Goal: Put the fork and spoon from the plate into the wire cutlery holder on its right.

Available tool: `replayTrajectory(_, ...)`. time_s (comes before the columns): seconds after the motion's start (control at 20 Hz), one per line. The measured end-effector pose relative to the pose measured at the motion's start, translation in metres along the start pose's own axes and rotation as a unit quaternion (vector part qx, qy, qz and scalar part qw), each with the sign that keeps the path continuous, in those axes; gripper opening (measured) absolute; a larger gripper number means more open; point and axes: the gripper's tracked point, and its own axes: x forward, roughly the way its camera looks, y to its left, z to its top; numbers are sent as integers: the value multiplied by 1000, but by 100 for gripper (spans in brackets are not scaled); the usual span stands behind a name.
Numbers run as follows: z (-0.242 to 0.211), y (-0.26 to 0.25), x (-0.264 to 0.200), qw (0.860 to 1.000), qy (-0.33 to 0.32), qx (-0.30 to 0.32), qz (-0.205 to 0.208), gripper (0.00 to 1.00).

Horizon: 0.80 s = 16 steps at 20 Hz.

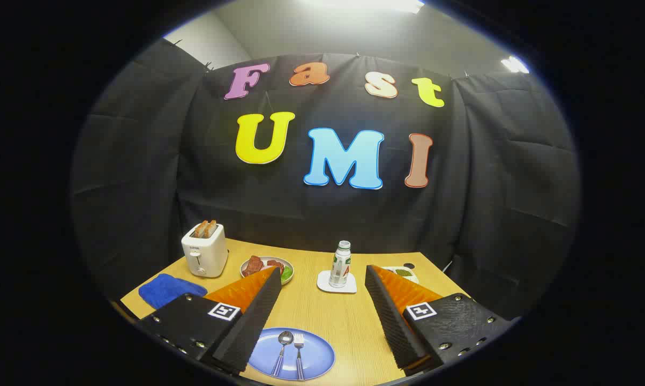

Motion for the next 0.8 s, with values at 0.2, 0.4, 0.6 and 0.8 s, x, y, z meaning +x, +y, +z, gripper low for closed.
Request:
replayTrajectory(0.2, 0, 0, 0, 1000, 0, -1, 2, 97)
replayTrajectory(0.4, 5, -4, 0, 1000, -10, 0, -5, 97)
replayTrajectory(0.6, 7, -6, 2, 1000, -13, 3, -10, 97)
replayTrajectory(0.8, -6, -5, 6, 1000, 9, 0, -4, 97)
